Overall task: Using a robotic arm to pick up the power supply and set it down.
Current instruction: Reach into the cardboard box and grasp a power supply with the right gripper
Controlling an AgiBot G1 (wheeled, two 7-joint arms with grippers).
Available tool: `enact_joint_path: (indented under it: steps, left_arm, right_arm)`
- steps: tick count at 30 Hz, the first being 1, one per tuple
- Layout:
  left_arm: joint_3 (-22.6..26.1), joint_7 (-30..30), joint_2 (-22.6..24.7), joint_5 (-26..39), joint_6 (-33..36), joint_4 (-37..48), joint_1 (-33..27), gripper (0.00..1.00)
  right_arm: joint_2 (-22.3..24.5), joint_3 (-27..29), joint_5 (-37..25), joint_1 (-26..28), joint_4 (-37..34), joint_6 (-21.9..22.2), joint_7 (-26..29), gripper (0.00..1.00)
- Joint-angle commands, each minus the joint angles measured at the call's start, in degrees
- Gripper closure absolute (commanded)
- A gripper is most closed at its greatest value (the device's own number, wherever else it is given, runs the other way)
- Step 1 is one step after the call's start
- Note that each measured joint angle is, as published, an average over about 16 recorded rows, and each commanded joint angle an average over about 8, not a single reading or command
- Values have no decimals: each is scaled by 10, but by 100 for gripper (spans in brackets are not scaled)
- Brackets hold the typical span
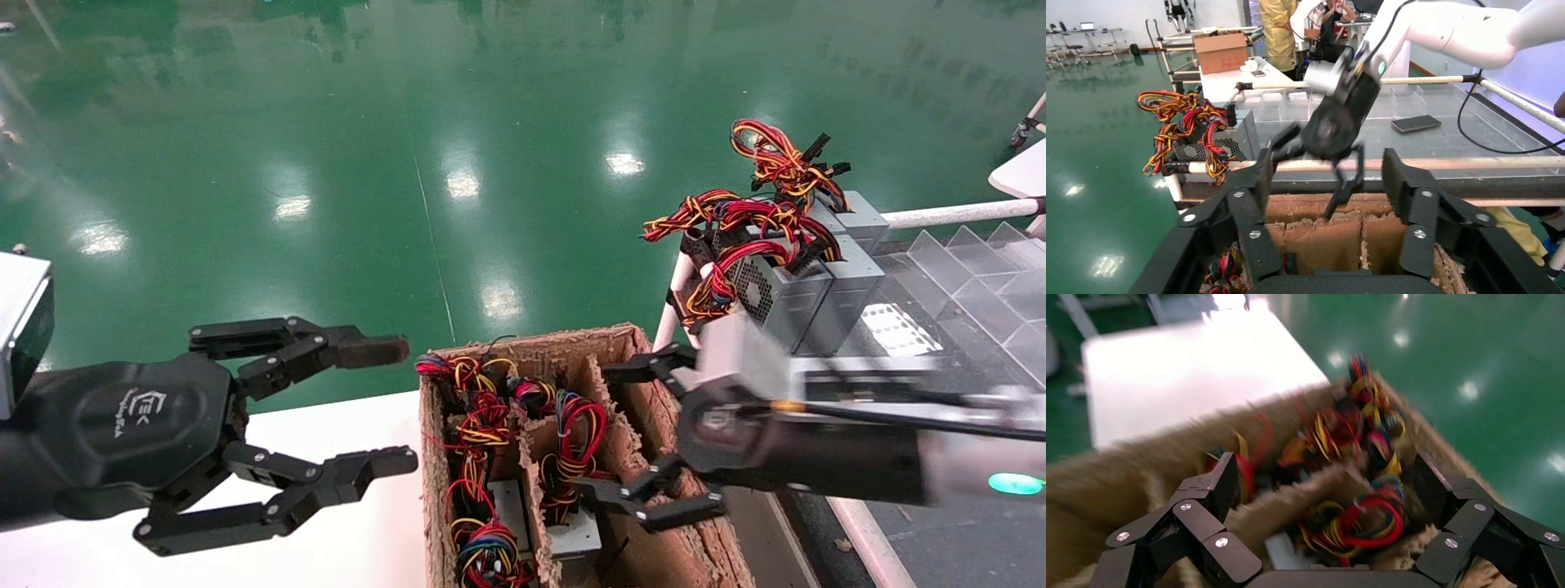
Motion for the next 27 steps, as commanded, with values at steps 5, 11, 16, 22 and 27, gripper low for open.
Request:
enact_joint_path:
  steps: [5,11,16,22,27]
  left_arm:
    - [0,0,0,0,0,0,0,0]
    - [0,0,0,0,0,0,0,0]
    - [0,0,0,0,0,0,0,0]
    - [0,0,0,0,0,0,0,0]
    - [0,0,0,0,0,0,0,0]
  right_arm:
    - [-48,-36,-88,11,-22,55,17,100]
    - [-74,-51,-124,13,-50,85,25,100]
    - [-84,-56,-132,14,-65,90,19,100]
    - [-87,-57,-136,12,-73,94,9,100]
    - [-85,-56,-134,9,-76,93,3,100]
